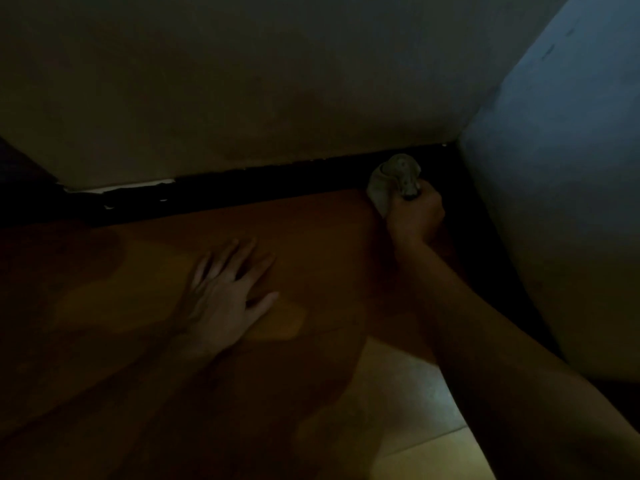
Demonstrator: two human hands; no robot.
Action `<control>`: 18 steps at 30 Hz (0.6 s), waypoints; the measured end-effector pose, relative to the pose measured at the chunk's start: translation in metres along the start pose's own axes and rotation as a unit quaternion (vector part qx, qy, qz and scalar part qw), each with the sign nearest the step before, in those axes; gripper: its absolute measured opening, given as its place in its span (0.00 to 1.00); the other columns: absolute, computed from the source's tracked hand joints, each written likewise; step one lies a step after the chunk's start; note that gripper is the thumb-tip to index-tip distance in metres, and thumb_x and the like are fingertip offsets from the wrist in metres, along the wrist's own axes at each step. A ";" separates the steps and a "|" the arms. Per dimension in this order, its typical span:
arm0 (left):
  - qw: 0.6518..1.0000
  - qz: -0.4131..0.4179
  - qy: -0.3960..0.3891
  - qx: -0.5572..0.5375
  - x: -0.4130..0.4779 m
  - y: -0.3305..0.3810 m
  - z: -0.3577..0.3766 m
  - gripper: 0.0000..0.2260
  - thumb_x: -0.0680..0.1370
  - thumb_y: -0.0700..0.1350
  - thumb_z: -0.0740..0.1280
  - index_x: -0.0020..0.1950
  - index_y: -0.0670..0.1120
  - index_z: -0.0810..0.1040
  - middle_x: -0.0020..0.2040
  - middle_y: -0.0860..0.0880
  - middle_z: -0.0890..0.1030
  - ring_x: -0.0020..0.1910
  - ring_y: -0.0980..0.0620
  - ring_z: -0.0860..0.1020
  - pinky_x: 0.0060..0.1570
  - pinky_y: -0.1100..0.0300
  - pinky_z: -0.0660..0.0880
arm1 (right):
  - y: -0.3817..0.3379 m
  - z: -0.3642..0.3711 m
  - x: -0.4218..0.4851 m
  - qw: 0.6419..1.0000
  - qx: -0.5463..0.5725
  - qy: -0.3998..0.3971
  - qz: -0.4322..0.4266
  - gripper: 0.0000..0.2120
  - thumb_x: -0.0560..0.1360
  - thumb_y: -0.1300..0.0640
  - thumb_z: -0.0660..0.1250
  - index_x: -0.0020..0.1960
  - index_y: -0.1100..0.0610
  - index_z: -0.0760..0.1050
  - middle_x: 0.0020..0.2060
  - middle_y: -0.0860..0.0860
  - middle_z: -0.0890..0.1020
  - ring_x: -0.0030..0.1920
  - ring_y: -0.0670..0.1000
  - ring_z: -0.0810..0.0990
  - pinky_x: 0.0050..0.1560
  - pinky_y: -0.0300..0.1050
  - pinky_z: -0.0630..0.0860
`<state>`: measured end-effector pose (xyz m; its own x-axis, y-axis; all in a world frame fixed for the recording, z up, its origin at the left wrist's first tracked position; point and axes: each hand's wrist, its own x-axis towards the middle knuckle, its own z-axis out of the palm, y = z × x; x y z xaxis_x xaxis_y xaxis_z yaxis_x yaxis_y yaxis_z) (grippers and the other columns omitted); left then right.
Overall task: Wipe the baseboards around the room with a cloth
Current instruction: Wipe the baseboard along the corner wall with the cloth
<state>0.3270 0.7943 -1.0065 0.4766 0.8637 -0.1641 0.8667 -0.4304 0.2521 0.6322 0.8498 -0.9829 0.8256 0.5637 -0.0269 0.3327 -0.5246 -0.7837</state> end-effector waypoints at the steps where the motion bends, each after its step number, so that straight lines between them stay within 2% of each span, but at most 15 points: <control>1: 1.000 -0.001 0.004 0.000 0.000 -0.001 0.002 0.33 0.76 0.70 0.47 0.78 0.61 0.64 0.82 0.53 0.56 0.81 0.49 0.52 0.77 0.44 0.49 | 0.001 0.001 -0.002 1.000 -0.005 -0.013 -0.017 0.10 0.74 0.53 0.69 0.52 0.55 0.82 0.48 0.54 0.84 0.48 0.54 0.82 0.45 0.42 0.75; 3: 1.000 0.002 0.006 0.000 0.000 -0.001 0.003 0.32 0.77 0.70 0.47 0.78 0.60 0.64 0.82 0.52 0.57 0.81 0.48 0.52 0.77 0.43 0.50 | 0.002 0.003 -0.002 0.999 -0.004 -0.022 -0.031 0.09 0.74 0.54 0.68 0.51 0.56 0.82 0.47 0.55 0.84 0.47 0.54 0.82 0.43 0.40 0.72; 7: 1.000 0.006 0.008 -0.002 0.001 -0.001 0.004 0.32 0.77 0.70 0.48 0.77 0.59 0.66 0.81 0.51 0.59 0.81 0.47 0.54 0.77 0.42 0.50 | 0.000 0.006 -0.006 0.999 0.019 0.031 -0.010 0.09 0.75 0.54 0.68 0.51 0.56 0.82 0.47 0.56 0.84 0.47 0.54 0.81 0.42 0.39 0.68; 10: 1.000 0.006 0.011 0.003 0.001 -0.002 0.005 0.31 0.78 0.69 0.49 0.77 0.59 0.67 0.81 0.51 0.60 0.80 0.47 0.54 0.77 0.41 0.51 | -0.001 0.013 -0.015 0.999 0.013 0.018 -0.049 0.08 0.75 0.56 0.67 0.51 0.58 0.81 0.47 0.56 0.83 0.45 0.51 0.79 0.42 0.38 0.67; 15: 1.000 0.003 0.013 0.007 0.002 -0.003 0.008 0.30 0.78 0.69 0.50 0.77 0.60 0.66 0.81 0.52 0.59 0.80 0.48 0.54 0.76 0.43 0.49 | -0.002 0.013 -0.012 0.998 0.027 0.055 -0.001 0.10 0.75 0.55 0.68 0.51 0.58 0.82 0.49 0.57 0.84 0.50 0.56 0.82 0.43 0.39 0.69; 18: 1.000 0.002 0.009 0.012 0.002 -0.004 0.008 0.31 0.78 0.70 0.49 0.78 0.61 0.65 0.82 0.53 0.57 0.81 0.48 0.52 0.77 0.44 0.48 | -0.006 0.025 -0.036 0.998 0.031 -0.005 -0.057 0.10 0.74 0.59 0.68 0.53 0.60 0.82 0.50 0.59 0.83 0.50 0.56 0.81 0.43 0.35 0.65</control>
<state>0.3255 0.7951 -1.0155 0.4768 0.8667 -0.1463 0.8685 -0.4389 0.2304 0.5894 0.8485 -0.9926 0.7787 0.6246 0.0592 0.3953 -0.4152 -0.8194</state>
